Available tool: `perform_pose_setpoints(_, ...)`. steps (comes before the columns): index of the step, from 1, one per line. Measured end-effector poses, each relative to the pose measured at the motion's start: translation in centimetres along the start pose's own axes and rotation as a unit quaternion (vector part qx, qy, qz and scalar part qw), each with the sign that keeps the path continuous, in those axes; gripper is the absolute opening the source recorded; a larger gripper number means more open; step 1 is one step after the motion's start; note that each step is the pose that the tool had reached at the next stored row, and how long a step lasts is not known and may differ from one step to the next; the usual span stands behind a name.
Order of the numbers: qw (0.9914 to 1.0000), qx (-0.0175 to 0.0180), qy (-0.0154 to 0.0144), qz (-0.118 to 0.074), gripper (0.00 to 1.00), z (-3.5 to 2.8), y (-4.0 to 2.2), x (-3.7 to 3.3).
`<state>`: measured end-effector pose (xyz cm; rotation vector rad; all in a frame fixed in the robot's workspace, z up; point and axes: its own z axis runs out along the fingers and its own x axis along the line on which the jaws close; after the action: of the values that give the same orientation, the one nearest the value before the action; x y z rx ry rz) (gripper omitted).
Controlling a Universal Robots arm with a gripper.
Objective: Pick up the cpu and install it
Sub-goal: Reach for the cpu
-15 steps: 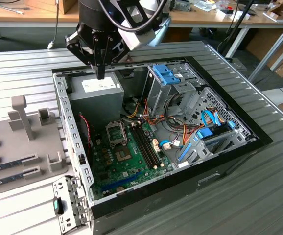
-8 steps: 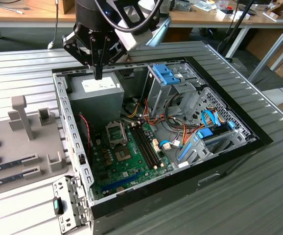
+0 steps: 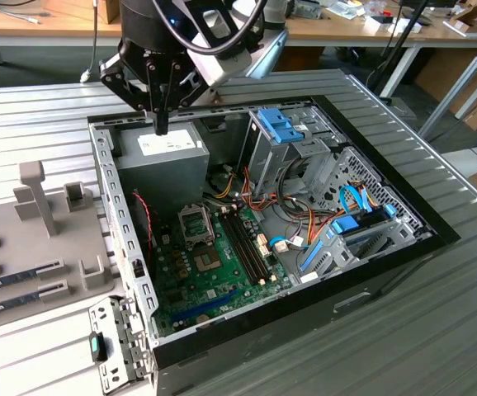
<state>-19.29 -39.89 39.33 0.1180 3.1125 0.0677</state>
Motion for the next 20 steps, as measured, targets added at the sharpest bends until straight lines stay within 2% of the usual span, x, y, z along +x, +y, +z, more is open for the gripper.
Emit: perform_pose_setpoints(20,1.00000,0.0000,0.0000,0.000,0.11,-0.03,-0.08,1.02)
